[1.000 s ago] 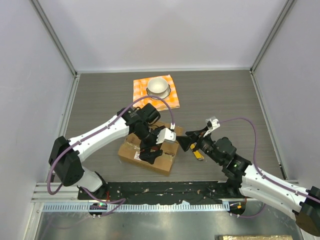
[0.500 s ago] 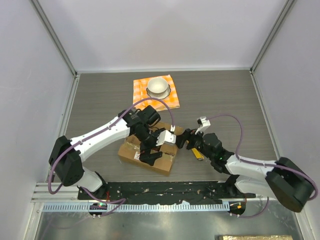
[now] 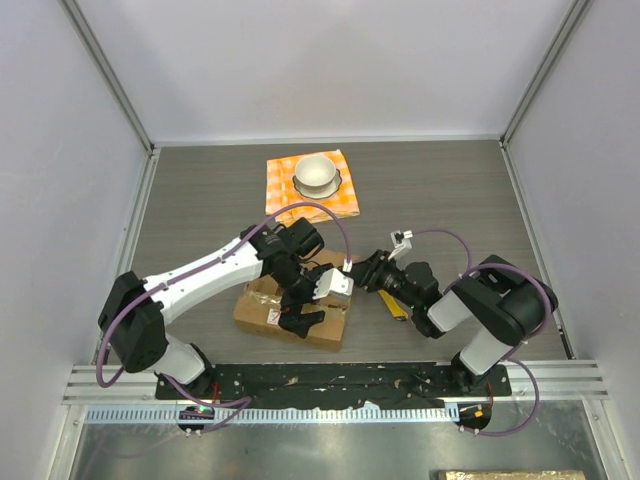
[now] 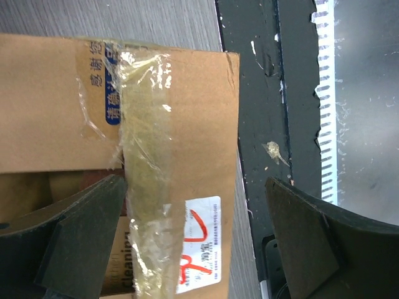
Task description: Unpack the express box
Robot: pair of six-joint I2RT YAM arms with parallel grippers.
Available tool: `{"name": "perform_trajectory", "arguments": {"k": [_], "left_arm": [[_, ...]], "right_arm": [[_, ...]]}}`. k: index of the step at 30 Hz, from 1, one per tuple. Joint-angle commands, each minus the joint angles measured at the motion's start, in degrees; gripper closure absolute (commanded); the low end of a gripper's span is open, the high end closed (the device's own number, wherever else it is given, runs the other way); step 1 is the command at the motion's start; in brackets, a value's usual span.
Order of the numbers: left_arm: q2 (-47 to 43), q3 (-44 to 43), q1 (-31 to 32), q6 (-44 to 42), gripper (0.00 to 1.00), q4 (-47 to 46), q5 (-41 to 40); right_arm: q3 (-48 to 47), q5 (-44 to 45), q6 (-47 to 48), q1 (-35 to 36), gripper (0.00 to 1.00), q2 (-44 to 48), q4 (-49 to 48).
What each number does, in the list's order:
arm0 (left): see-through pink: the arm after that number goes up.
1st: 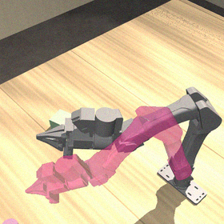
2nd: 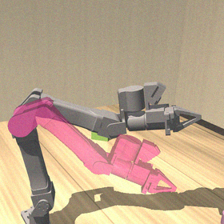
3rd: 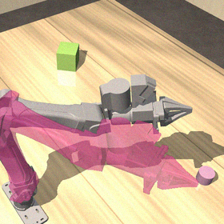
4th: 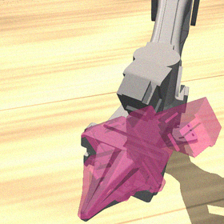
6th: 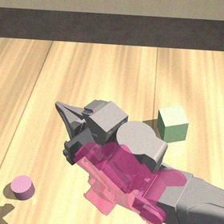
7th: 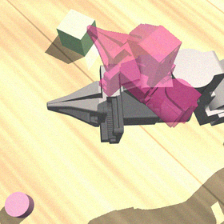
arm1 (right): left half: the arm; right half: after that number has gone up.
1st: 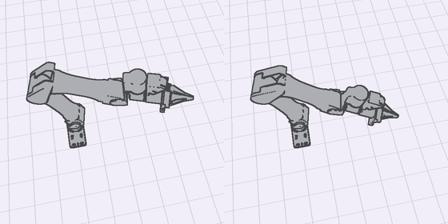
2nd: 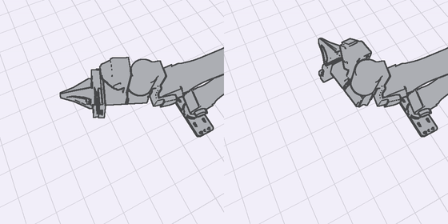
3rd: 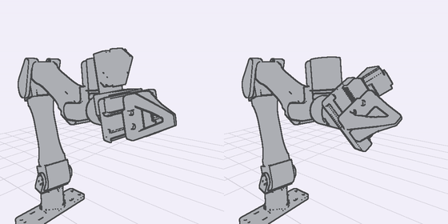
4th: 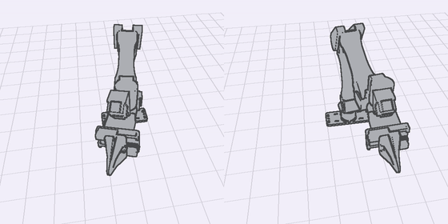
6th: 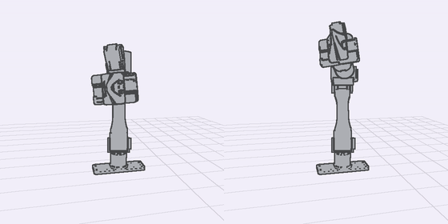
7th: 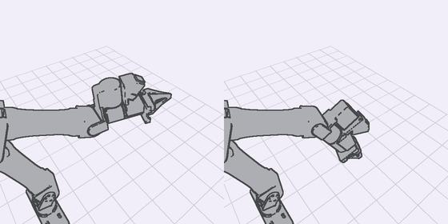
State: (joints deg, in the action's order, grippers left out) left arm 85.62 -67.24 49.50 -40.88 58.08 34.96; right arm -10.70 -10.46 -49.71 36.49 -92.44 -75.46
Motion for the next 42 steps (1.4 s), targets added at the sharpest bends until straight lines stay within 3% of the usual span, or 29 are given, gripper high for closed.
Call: {"name": "perform_trajectory", "arguments": {"k": [1, 4, 10, 16, 19, 21, 24, 25, 26, 28, 33, 34, 35, 42], "left_arm": [[0.16, 0.36, 0.43, 0.02, 0.00, -2.19, 0.28], [0.59, 0.27, 0.43, -0.25, 0.00, -2.45, -0.59], [1.04, -0.17, 0.43, -0.78, 0.00, -1.40, -0.95], [1.21, 0.45, 0.78, -0.51, 0.00, 0.80, 0.90], [1.56, -1.04, 1.22, -0.69, 0.02, 1.42, 1.77], [2.26, -1.83, 1.66, -0.69, 0.11, 1.94, 1.95], [3.06, -3.50, 2.88, -0.60, 0.32, 2.30, 1.95], [3.23, -4.99, 3.32, -0.34, 0.49, 2.91, 2.21], [3.75, -5.96, 3.85, 0.01, 0.58, 3.09, 2.83], [4.28, -9.20, 5.78, 1.85, 0.67, 3.26, 2.92], [7.18, -14.66, 10.87, 5.28, 0.55, 4.76, 4.06], [7.45, -15.45, 11.32, 5.90, 0.46, 4.67, 4.32], [7.63, -15.55, 11.76, 6.77, 0.42, 4.67, 4.33], [6.31, -11.08, 12.73, 8.88, 0.44, 3.97, 4.24]], "right_arm": [[-2.04, -8.00, -2.84, 0.34, 0.64, -2.83, -20.16], [-1.96, -8.61, -2.32, 0.42, 0.64, -1.34, -20.16], [-0.03, -7.56, 0.67, 0.42, 0.83, 4.54, -19.99], [-1.08, -7.03, 4.01, 0.34, 0.99, 11.92, -13.41], [-2.04, -6.77, 4.28, 0.42, 0.99, 14.39, -11.47], [-2.48, -6.77, 3.93, 0.34, 0.99, 15.62, -11.38], [-3.27, -6.33, 4.53, 0.86, 0.99, 18.43, -8.66], [-3.54, -6.15, 5.06, 1.65, 0.99, 19.31, -5.87], [-4.41, -5.72, 7.15, 2.26, 0.99, 20.54, -4.10], [-5.90, -5.01, 9.01, 3.49, 0.99, 21.42, 0.72], [-7.41, -2.47, 11.83, 6.84, 0.99, 22.65, 5.14], [-7.49, -1.85, 12.18, 7.45, 0.99, 23.18, 6.80], [-7.58, -1.15, 12.62, 7.80, 0.99, 23.62, 7.78], [-7.14, 2.72, 14.91, 8.25, 0.99, 27.93, 15.51]]}}
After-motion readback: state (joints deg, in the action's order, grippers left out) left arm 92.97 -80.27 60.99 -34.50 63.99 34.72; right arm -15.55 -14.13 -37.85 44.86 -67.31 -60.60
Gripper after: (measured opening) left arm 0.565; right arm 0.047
